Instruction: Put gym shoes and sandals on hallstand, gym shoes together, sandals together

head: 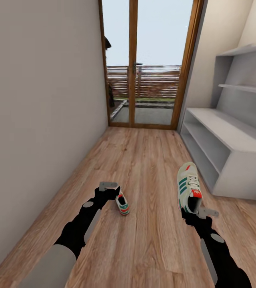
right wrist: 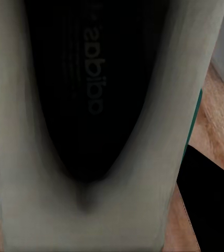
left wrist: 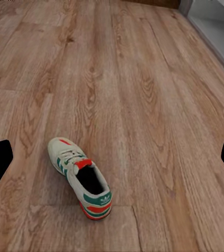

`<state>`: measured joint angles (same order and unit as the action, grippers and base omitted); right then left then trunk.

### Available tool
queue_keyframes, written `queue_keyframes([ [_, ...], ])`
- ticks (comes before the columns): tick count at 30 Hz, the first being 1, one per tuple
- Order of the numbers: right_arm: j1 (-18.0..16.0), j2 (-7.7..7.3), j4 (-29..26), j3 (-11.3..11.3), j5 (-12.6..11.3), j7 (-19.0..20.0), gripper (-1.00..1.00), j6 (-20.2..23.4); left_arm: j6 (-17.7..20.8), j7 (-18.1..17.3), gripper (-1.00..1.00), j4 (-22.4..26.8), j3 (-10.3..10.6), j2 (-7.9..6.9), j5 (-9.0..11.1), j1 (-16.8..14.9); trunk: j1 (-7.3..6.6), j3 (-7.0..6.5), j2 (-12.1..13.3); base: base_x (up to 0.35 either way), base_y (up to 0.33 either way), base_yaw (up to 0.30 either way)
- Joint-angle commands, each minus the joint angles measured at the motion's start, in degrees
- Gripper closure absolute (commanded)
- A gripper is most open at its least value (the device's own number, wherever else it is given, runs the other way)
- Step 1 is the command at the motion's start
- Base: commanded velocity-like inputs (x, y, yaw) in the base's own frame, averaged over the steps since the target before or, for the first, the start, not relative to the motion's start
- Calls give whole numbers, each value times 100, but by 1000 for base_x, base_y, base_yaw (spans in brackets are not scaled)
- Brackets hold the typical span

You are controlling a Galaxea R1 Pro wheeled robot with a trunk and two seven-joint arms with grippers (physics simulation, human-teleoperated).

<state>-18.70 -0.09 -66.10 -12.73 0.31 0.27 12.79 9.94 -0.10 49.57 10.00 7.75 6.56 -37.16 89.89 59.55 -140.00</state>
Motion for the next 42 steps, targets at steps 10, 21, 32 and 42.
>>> queue_keyframes([
  [10, -2, 0, -8, -1, 3, 4, 100, 36, 34, -2, -100, 8, 2, -1, 59, -2, 2, 6, -2, 347, -192, 0],
  [21, -2, 0, -8, -1, 4, -1, 100, 38, 34, -4, -100, 8, 2, -1, 56, -2, 2, -8, -2, 347, -192, 167],
  [32, -2, 0, -8, -1, 4, 2, 100, 40, 34, -1, -100, 8, 2, -1, 58, -2, 2, -35, -2, 343, -197, 282],
  [42, -2, 0, -8, -1, 4, 0, 100, 39, 34, -2, -100, 8, 2, -1, 56, -2, 2, -74, -2, 290, -251, 231],
])
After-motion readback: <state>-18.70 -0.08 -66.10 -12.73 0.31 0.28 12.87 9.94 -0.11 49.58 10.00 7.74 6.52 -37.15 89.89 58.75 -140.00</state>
